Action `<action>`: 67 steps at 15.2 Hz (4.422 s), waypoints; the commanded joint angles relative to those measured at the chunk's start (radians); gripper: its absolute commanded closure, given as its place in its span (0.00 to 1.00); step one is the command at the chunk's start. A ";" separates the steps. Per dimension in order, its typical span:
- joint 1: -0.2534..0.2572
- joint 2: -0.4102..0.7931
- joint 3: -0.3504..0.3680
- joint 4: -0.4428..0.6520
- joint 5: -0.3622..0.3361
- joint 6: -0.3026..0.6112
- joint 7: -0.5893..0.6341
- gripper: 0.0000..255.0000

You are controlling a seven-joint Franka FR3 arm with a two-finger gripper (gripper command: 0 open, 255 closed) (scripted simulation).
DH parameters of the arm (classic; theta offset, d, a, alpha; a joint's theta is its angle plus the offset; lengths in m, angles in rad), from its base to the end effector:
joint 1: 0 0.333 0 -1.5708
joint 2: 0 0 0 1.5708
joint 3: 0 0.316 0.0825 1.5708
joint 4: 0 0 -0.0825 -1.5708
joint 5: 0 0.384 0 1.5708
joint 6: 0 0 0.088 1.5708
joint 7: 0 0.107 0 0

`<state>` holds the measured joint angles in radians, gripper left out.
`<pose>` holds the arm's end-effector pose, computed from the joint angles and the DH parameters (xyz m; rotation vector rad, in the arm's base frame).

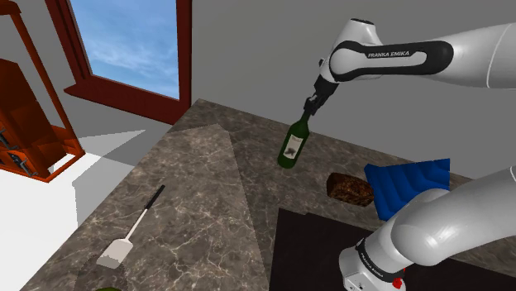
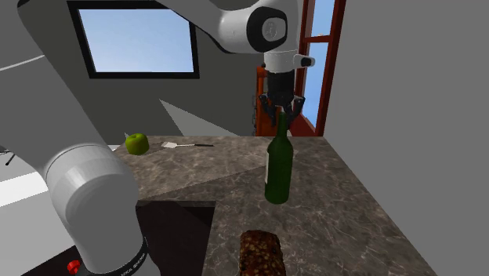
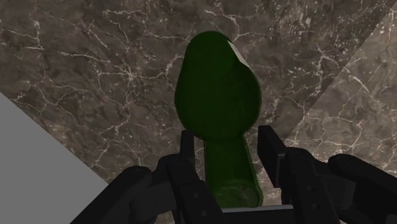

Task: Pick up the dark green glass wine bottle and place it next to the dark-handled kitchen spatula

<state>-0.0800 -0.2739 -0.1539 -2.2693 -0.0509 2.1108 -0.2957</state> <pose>0.4637 -0.1164 0.4787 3.1013 0.1378 0.1678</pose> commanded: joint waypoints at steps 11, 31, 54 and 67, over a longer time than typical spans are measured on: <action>0.002 -0.027 0.006 0.132 0.001 -0.159 0.001 1.00; 0.180 -0.041 0.353 0.128 0.054 -0.182 0.499 1.00; 0.291 0.203 0.578 0.272 -0.013 -0.107 0.866 1.00; 0.291 0.219 0.580 0.224 -0.023 -0.045 0.877 0.00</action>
<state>0.2112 -0.0552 0.4258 -2.0457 -0.0734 2.0654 0.5810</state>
